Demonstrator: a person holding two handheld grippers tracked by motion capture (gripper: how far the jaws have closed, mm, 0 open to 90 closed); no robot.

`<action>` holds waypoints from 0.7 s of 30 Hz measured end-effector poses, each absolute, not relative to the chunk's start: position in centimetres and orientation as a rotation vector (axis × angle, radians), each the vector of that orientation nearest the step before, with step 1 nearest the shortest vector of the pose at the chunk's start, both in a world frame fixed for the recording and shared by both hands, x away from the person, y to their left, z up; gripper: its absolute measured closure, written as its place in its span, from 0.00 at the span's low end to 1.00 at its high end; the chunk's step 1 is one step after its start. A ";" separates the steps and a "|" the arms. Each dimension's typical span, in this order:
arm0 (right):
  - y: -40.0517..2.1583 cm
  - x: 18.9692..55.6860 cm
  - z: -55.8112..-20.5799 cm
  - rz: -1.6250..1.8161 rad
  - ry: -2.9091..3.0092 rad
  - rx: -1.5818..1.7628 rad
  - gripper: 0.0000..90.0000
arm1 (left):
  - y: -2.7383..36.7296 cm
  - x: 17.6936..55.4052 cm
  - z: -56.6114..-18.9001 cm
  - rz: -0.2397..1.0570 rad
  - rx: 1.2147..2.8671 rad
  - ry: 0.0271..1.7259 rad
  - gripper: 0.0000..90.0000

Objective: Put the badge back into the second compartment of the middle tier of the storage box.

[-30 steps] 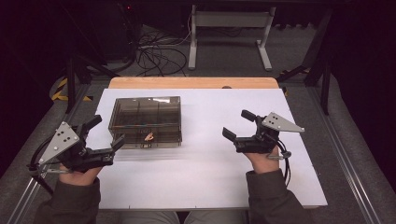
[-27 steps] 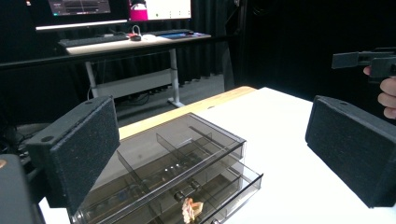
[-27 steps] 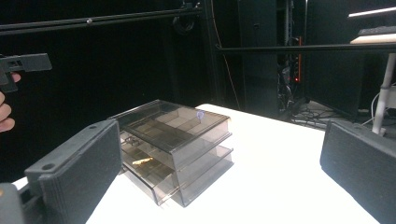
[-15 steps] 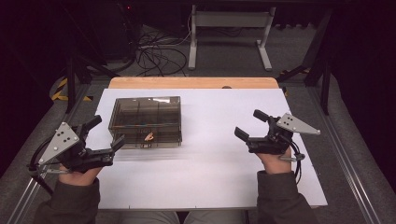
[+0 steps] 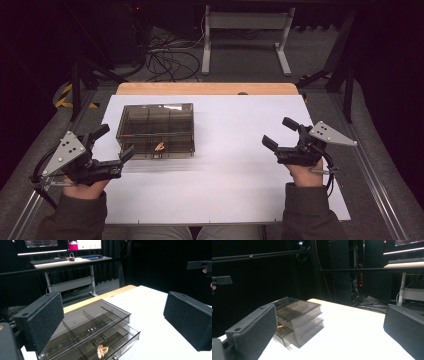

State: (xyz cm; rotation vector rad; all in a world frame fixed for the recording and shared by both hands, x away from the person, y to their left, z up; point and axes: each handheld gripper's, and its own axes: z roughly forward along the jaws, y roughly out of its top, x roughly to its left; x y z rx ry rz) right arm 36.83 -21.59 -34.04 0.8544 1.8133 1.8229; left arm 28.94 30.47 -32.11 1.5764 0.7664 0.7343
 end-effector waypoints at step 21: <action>-24.0 36.7 -33.8 1.809 1.783 0.868 0.00 | 30.3 29.1 -32.5 0.741 1.592 0.770 0.04</action>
